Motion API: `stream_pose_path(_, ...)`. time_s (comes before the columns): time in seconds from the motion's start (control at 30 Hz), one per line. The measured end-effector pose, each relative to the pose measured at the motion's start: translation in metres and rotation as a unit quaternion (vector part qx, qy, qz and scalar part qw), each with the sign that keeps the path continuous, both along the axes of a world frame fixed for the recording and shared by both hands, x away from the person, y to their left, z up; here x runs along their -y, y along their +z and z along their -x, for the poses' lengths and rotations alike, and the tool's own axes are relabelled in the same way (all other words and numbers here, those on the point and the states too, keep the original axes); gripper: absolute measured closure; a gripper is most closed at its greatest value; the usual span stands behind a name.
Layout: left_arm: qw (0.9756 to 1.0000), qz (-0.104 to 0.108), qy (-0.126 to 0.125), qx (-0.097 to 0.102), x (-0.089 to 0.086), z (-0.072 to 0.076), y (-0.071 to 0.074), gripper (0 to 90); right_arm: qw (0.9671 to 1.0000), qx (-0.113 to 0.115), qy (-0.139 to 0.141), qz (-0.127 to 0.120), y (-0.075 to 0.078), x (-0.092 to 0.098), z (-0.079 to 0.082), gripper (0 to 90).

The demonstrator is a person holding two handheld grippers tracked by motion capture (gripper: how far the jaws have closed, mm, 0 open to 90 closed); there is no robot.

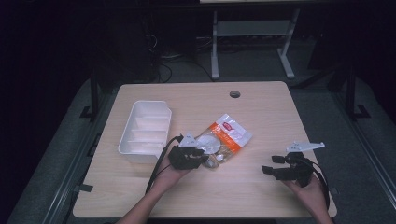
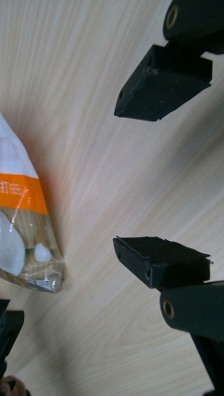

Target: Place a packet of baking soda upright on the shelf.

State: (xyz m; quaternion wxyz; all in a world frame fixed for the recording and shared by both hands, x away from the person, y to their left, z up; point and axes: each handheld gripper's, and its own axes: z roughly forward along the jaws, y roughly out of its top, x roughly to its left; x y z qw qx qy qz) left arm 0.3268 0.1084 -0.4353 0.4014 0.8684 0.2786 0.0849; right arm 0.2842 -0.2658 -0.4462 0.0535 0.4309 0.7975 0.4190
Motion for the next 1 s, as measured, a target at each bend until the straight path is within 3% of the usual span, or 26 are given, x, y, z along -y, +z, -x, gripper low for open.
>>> stream_pose_path(0.07,0.9999,-0.007,0.014,-0.001,0.005,-0.011,0.001,71.8,1.0,-0.002,-0.009,-0.003,0.002,-0.001,-0.005,30.3)
stream_pose_path(0.17,0.9996,-0.021,0.017,-0.007,0.011,-0.022,0.002,80.9,0.9998,-0.013,-0.016,-0.004,0.004,-0.003,-0.012,30.0)
stream_pose_path(0.3,0.9991,-0.037,0.02,-0.008,0.02,-0.032,0.002,85.3,0.9992,-0.033,-0.021,-0.001,0.004,-0.009,-0.022,30.0)
stream_pose_path(0.4,0.9988,-0.044,0.021,-0.012,0.024,-0.035,-0.001,85.3,0.999,-0.036,-0.026,0.002,0.004,-0.011,-0.027,29.9)
stream_pose_path(0.47,0.9979,-0.062,0.018,-0.01,0.028,-0.035,-0.007,85.3,0.9987,-0.036,-0.036,-0.001,0.007,-0.013,-0.036,30.3)
stream_pose_path(0.57,0.9983,-0.058,0.007,-0.008,0.029,-0.035,-0.01,85.7,0.9987,-0.032,-0.04,-0.003,0.008,-0.015,-0.04,31.7)
stream_pose_path(0.63,0.997,-0.077,-0.005,0.01,0.033,-0.033,-0.011,89.9,0.9979,-0.04,-0.044,-0.024,0.009,-0.02,-0.05,32.6)
stream_pose_path(0.7,0.9967,-0.08,-0.006,0.013,0.034,-0.032,-0.011,89.9,0.9975,-0.048,-0.046,-0.024,0.008,-0.025,-0.058,32.6)
stream_pose_path(0.87,0.9983,-0.057,-0.002,-0.01,0.029,-0.037,-0.012,90.0,0.9965,-0.057,-0.05,-0.037,0.004,-0.036,-0.071,34.0)
stream_pose_path(0.93,0.9984,-0.055,-0.001,-0.009,0.029,-0.036,-0.012,90.0,0.9959,-0.07,-0.051,-0.027,-0.001,-0.046,-0.08,34.3)
stream_pose_path(1.0,0.9981,-0.061,0.0,-0.001,0.03,-0.034,-0.012,90.0,0.9948,-0.08,-0.054,-0.033,-0.004,-0.051,-0.085,35.4)
